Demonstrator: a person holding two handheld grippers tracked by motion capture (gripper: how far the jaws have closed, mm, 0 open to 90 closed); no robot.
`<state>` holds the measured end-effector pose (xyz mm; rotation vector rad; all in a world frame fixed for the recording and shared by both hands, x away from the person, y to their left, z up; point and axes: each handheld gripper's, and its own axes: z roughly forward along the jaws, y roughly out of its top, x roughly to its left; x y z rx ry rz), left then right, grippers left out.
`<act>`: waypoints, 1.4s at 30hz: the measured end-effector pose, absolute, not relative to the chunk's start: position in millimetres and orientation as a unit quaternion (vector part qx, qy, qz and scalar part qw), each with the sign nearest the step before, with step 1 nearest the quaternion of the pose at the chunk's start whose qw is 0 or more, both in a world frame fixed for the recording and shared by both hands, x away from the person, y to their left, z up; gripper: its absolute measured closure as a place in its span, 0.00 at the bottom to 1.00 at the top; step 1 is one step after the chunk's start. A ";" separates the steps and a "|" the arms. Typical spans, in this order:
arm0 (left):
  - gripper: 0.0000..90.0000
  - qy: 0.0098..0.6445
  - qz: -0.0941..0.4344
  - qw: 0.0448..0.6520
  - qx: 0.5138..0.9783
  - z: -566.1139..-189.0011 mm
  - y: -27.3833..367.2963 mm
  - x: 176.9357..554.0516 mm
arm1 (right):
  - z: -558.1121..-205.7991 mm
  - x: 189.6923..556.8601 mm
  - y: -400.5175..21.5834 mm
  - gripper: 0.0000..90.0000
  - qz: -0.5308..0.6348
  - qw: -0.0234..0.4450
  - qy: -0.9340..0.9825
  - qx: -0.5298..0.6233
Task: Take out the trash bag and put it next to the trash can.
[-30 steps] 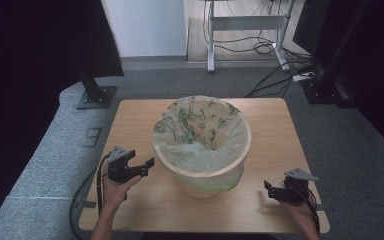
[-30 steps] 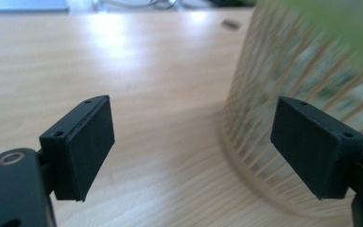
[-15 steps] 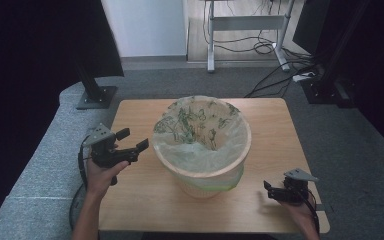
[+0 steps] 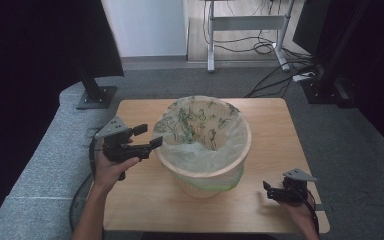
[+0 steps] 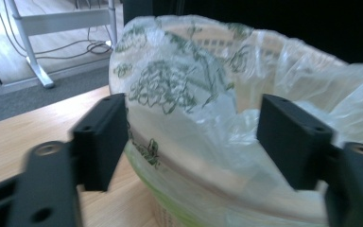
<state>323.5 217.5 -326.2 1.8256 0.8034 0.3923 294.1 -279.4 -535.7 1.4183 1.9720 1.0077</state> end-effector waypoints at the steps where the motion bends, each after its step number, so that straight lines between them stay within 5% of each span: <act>1: 0.49 0.336 0.163 0.526 0.764 -328.2 217.1 324.4 | -535.4 293.9 -279.4 0.07 0.371 0.254 0.725 0.521; 11: 0.99 0.337 0.135 0.534 0.764 -331.8 221.2 330.3 | -532.3 294.0 -280.5 0.08 0.378 0.258 0.719 0.523; 18: 1.00 0.323 0.137 0.552 0.756 -319.5 219.3 332.4 | -516.3 293.9 -284.8 0.09 0.422 0.238 0.701 0.524; 28: 1.00 0.301 0.142 0.564 0.756 -293.8 207.5 332.6 | -420.5 292.5 -272.9 0.14 0.525 0.243 0.702 0.415; 35: 1.00 0.306 0.140 0.565 0.753 -286.7 202.9 335.4 | -354.3 287.8 -232.1 0.15 0.581 0.192 0.729 0.308; 42: 1.00 0.308 0.135 0.569 0.750 -287.2 203.4 335.7 | -334.2 294.0 -191.7 0.15 0.591 0.143 0.753 0.251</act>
